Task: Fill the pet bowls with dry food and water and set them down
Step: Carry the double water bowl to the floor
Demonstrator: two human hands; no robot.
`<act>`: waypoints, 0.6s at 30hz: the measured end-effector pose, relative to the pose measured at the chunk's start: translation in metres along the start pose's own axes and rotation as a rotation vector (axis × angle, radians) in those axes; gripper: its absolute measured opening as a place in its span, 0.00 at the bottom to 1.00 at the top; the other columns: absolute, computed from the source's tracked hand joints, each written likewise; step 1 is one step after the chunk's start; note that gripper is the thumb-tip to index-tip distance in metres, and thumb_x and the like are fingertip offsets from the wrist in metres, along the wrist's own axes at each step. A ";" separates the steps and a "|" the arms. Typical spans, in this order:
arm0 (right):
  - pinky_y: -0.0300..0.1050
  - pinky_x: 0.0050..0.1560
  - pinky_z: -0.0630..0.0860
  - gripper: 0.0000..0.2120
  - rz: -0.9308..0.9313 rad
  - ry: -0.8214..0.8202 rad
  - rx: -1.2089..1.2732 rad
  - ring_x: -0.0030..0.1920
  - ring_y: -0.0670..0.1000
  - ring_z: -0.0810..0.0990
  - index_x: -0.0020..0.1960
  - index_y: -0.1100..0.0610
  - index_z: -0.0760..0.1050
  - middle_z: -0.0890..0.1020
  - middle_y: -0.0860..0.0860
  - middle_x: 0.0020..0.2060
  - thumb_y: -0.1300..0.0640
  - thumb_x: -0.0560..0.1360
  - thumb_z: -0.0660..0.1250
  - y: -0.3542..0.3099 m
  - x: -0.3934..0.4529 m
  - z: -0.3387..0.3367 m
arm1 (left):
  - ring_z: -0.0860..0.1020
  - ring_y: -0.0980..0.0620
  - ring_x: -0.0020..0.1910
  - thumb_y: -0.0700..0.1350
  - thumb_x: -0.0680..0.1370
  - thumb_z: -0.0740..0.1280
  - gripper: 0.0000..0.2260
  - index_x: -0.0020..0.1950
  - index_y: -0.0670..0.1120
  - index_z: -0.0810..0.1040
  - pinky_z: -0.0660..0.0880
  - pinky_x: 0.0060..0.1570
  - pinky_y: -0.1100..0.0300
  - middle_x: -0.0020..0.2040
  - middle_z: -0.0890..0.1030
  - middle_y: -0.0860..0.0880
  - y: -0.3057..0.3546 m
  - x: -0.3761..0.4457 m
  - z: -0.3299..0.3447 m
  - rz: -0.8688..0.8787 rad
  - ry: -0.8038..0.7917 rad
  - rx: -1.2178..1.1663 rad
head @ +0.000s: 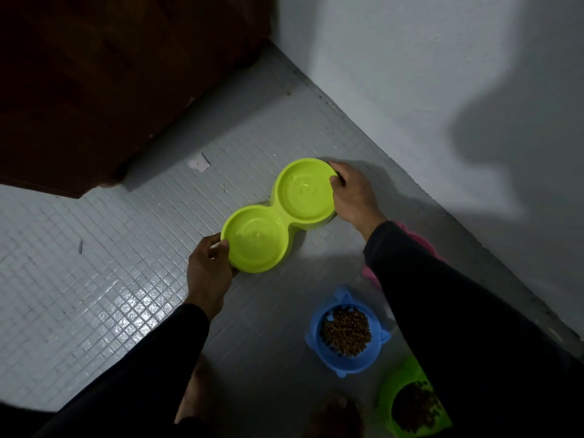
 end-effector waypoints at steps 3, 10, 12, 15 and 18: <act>0.48 0.67 0.70 0.18 -0.001 0.001 -0.010 0.68 0.57 0.75 0.73 0.54 0.74 0.78 0.55 0.68 0.58 0.83 0.59 0.000 0.002 0.001 | 0.81 0.41 0.50 0.41 0.85 0.64 0.05 0.58 0.46 0.78 0.83 0.44 0.48 0.51 0.81 0.40 -0.001 0.000 0.001 0.004 0.004 0.002; 0.46 0.67 0.69 0.18 -0.012 -0.007 -0.025 0.68 0.56 0.75 0.72 0.54 0.74 0.79 0.54 0.68 0.59 0.83 0.59 0.000 0.003 0.001 | 0.82 0.36 0.55 0.42 0.84 0.65 0.05 0.53 0.52 0.80 0.83 0.49 0.39 0.55 0.82 0.39 -0.006 0.001 0.000 -0.018 0.006 0.045; 0.46 0.68 0.69 0.19 -0.026 -0.013 -0.023 0.68 0.56 0.75 0.73 0.54 0.74 0.78 0.54 0.68 0.60 0.83 0.60 0.000 0.003 0.001 | 0.82 0.36 0.55 0.42 0.84 0.65 0.05 0.53 0.51 0.80 0.83 0.48 0.38 0.54 0.82 0.40 -0.005 0.000 0.000 -0.013 0.008 0.062; 0.45 0.70 0.67 0.19 -0.027 -0.025 -0.028 0.70 0.55 0.74 0.74 0.55 0.73 0.77 0.54 0.70 0.59 0.83 0.60 -0.001 0.003 0.002 | 0.82 0.37 0.53 0.41 0.84 0.65 0.06 0.52 0.52 0.79 0.83 0.48 0.40 0.49 0.82 0.44 0.000 -0.003 0.001 -0.013 0.030 0.066; 0.47 0.70 0.66 0.20 -0.012 -0.037 -0.054 0.70 0.57 0.73 0.75 0.54 0.72 0.76 0.57 0.70 0.58 0.84 0.60 -0.001 0.002 0.002 | 0.82 0.42 0.49 0.42 0.84 0.65 0.08 0.52 0.55 0.80 0.83 0.49 0.36 0.48 0.82 0.48 -0.001 -0.003 0.002 -0.039 0.024 0.079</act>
Point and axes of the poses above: each hand's wrist, its own x-axis towards the middle knuckle, its own z-axis out of the palm, y = z × x, the point moved 10 cm from there along x, towards the middle knuckle
